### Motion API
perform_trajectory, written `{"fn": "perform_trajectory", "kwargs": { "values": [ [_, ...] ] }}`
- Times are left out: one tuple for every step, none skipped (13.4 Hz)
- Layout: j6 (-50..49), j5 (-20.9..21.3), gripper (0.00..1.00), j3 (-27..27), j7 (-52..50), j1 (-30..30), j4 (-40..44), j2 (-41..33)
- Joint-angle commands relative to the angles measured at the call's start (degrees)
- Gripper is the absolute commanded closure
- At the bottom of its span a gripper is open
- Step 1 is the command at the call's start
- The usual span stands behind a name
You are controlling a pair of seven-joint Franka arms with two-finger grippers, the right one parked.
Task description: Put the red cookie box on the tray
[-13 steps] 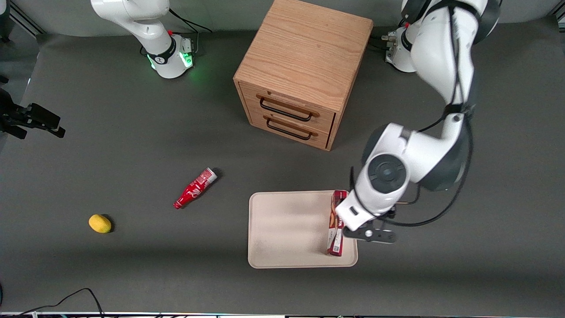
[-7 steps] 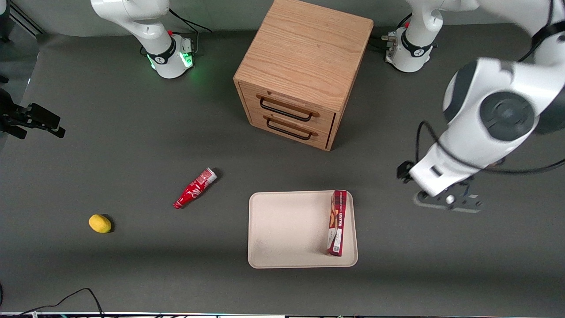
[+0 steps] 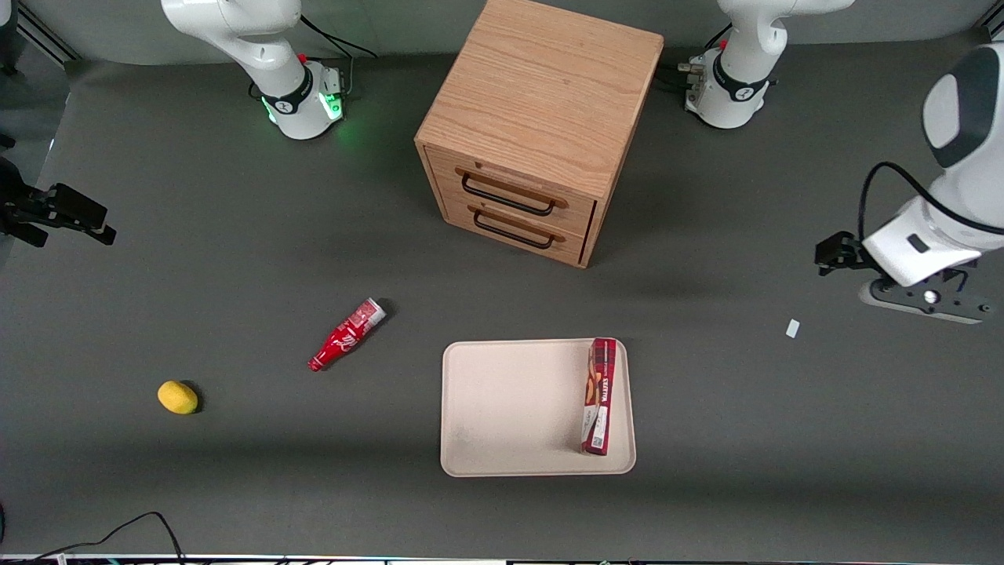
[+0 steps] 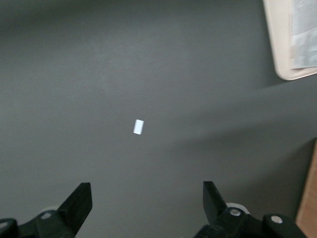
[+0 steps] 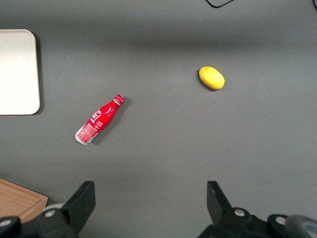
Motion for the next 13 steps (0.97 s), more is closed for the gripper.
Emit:
{"fn": "perform_trajectory", "kwargs": {
  "values": [
    [1.0, -0.8, 0.0, 4.4, 2.5, -3.0, -3.7, -3.5],
    [-1.0, -0.6, 0.0, 5.2, 3.1, -3.7, -3.2, -4.3],
    [-2.9, -0.6, 0.0, 5.2, 4.3, -3.6, -1.9, -4.4],
    [-5.0, -0.6, 0.0, 5.4, 5.1, -3.7, 0.7, -4.1],
    [-7.3, -0.6, 0.0, 5.5, 5.2, -3.4, 3.1, -3.8],
    [-9.0, -0.7, 0.0, 5.5, 5.1, -3.3, 4.5, -3.6],
    [-9.5, -0.8, 0.0, 5.6, 5.2, -3.3, 4.9, -3.6],
    [-9.5, -1.0, 0.0, 6.4, 5.2, -3.9, 5.4, -3.6],
    [-10.0, -1.0, 0.0, 7.5, 5.2, -4.9, 5.7, -3.6],
    [-11.0, -1.2, 0.0, 7.8, 5.2, -5.3, 6.5, -3.6],
    [-11.6, -1.3, 0.0, 7.9, 5.3, -5.4, 7.1, -3.4],
    [-11.7, -1.4, 0.0, 7.9, 5.2, -5.4, 7.5, -3.4],
    [-11.7, -1.4, 0.0, 7.9, 5.1, -5.6, 7.8, -3.4]
  ]
}}
